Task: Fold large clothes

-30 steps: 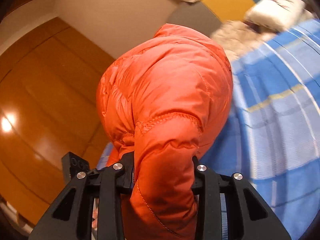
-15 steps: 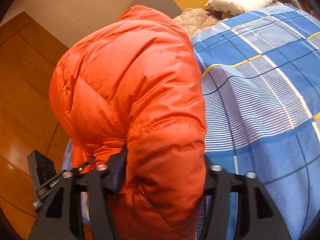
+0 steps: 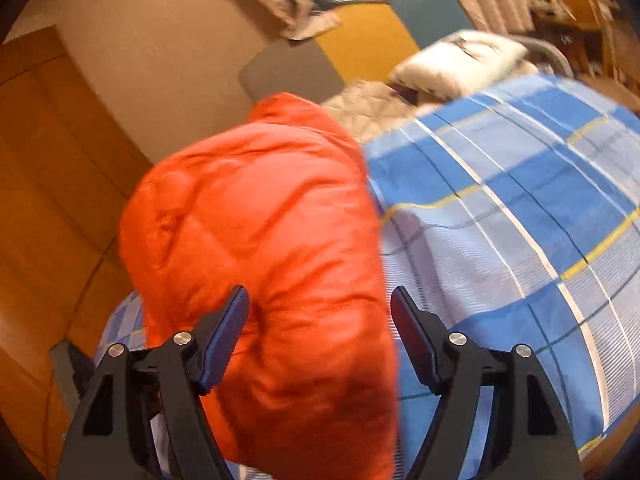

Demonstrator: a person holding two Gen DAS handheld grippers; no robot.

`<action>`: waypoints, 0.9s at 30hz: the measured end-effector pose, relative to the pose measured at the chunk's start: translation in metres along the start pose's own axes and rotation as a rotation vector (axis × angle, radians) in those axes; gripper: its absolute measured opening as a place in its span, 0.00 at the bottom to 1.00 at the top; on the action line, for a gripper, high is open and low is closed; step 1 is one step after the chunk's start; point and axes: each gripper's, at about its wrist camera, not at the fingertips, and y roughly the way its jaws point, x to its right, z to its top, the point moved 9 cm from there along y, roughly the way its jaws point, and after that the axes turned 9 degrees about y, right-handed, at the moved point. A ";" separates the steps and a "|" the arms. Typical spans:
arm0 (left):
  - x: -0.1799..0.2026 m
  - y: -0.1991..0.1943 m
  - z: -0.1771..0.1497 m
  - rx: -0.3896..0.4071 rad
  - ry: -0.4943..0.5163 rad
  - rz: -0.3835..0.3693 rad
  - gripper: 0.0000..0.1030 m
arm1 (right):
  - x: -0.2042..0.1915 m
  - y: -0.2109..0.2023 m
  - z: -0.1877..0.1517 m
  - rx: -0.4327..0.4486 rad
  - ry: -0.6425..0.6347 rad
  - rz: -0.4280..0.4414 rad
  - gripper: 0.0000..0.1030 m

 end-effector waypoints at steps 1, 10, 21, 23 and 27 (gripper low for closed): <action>-0.001 0.000 -0.002 -0.001 0.000 0.003 0.25 | -0.008 0.002 -0.004 -0.002 -0.036 -0.003 0.71; -0.015 0.009 -0.006 -0.006 -0.013 0.007 0.26 | -0.015 0.044 -0.019 -0.038 -0.153 -0.148 0.72; -0.014 0.004 -0.004 0.003 -0.021 0.033 0.32 | -0.008 0.028 -0.024 -0.023 -0.090 -0.179 0.72; -0.014 0.003 -0.005 0.000 -0.021 0.038 0.33 | -0.008 0.021 -0.028 -0.012 -0.071 -0.184 0.72; -0.012 0.001 -0.004 -0.004 0.001 0.056 0.34 | -0.010 0.010 -0.033 -0.004 -0.070 -0.183 0.72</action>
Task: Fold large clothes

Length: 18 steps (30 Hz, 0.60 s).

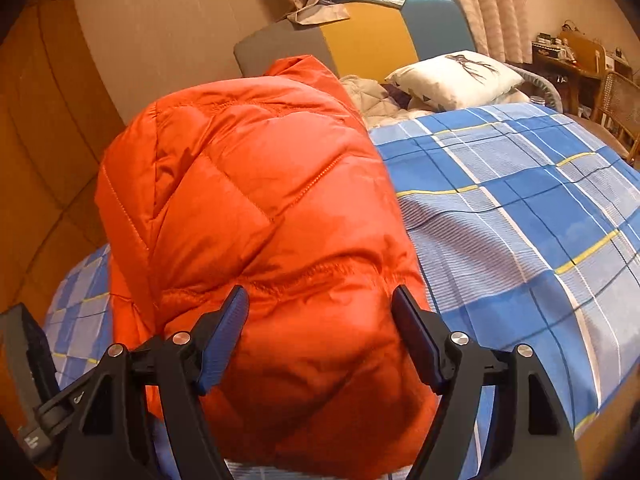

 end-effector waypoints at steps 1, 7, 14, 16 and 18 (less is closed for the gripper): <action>-0.001 -0.001 0.000 0.001 0.007 0.007 0.35 | 0.000 -0.002 -0.001 0.001 -0.005 -0.001 0.72; -0.006 -0.001 -0.001 0.007 -0.043 0.011 0.35 | 0.002 -0.013 -0.011 -0.004 0.000 -0.019 0.72; -0.005 0.000 0.000 0.003 -0.025 0.021 0.35 | -0.002 -0.011 -0.028 0.015 -0.015 -0.100 0.78; -0.006 0.000 0.000 0.003 -0.013 0.027 0.35 | -0.005 -0.008 -0.033 0.019 -0.038 -0.111 0.82; -0.007 0.000 0.001 0.004 -0.012 0.026 0.35 | -0.006 -0.007 -0.035 0.022 -0.042 -0.116 0.83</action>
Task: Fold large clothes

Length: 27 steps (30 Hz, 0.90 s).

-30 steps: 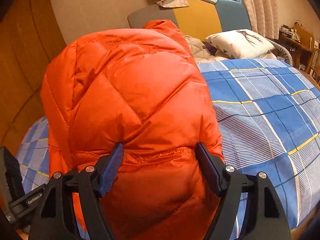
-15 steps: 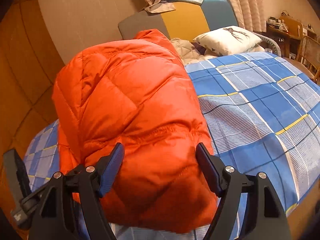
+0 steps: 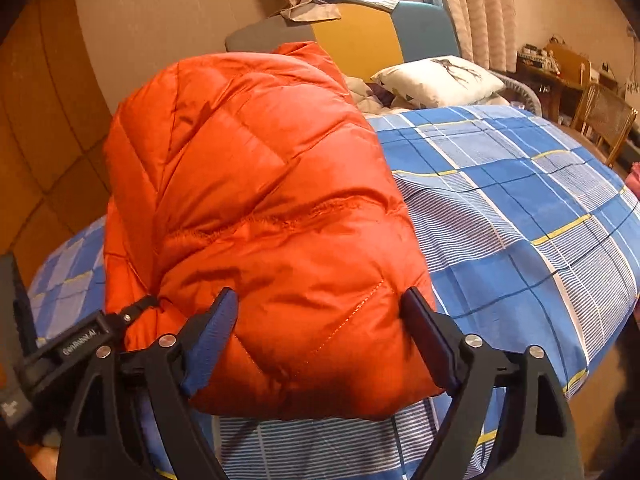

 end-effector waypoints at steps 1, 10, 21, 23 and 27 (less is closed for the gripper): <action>0.000 0.000 0.000 0.001 0.004 0.002 0.35 | 0.000 0.001 -0.001 -0.001 -0.004 -0.003 0.83; 0.000 0.004 -0.001 0.012 0.000 0.025 0.36 | 0.002 0.014 -0.008 -0.003 -0.011 -0.023 0.87; 0.004 -0.003 -0.002 0.024 0.022 0.111 0.39 | 0.005 0.011 -0.008 -0.010 -0.015 0.005 0.87; 0.005 -0.005 -0.003 0.030 0.019 0.126 0.40 | 0.006 0.011 -0.007 -0.015 -0.014 0.010 0.87; 0.004 -0.007 -0.006 0.035 0.020 0.160 0.40 | 0.008 0.013 -0.007 -0.023 -0.002 0.019 0.87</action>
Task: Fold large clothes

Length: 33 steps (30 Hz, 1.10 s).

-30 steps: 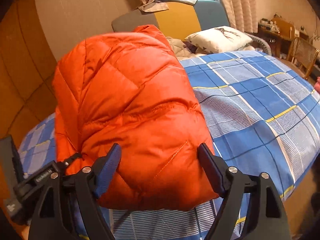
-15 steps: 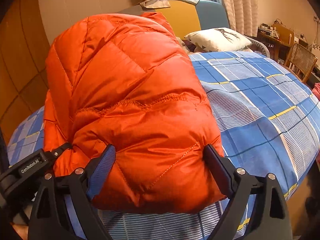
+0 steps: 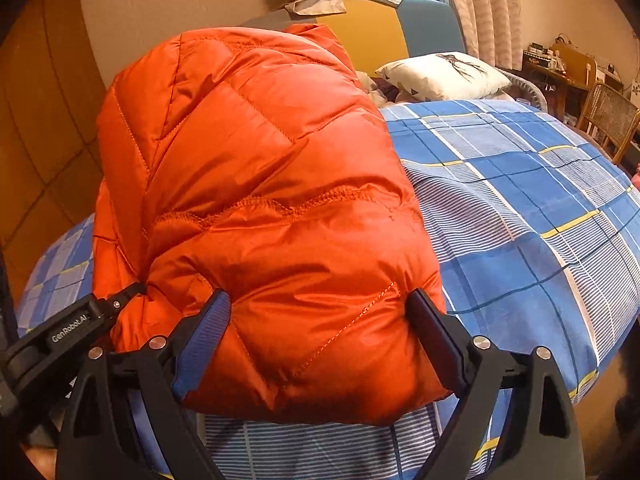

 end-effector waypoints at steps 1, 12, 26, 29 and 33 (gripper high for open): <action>-0.001 0.000 -0.001 -0.001 -0.005 0.005 0.41 | 0.001 0.001 0.000 -0.001 0.004 0.001 0.87; -0.006 0.004 -0.001 -0.013 0.002 0.024 0.44 | -0.004 0.009 -0.003 -0.013 -0.022 -0.020 0.91; 0.008 -0.033 0.011 0.077 0.014 0.002 0.59 | -0.003 0.012 -0.005 -0.030 -0.024 -0.007 0.91; 0.015 -0.045 0.019 0.112 0.031 -0.014 0.67 | -0.004 0.013 -0.004 -0.033 -0.023 -0.010 0.91; 0.026 -0.031 0.021 0.061 0.093 -0.008 0.63 | -0.005 0.013 -0.004 -0.035 -0.032 -0.020 0.91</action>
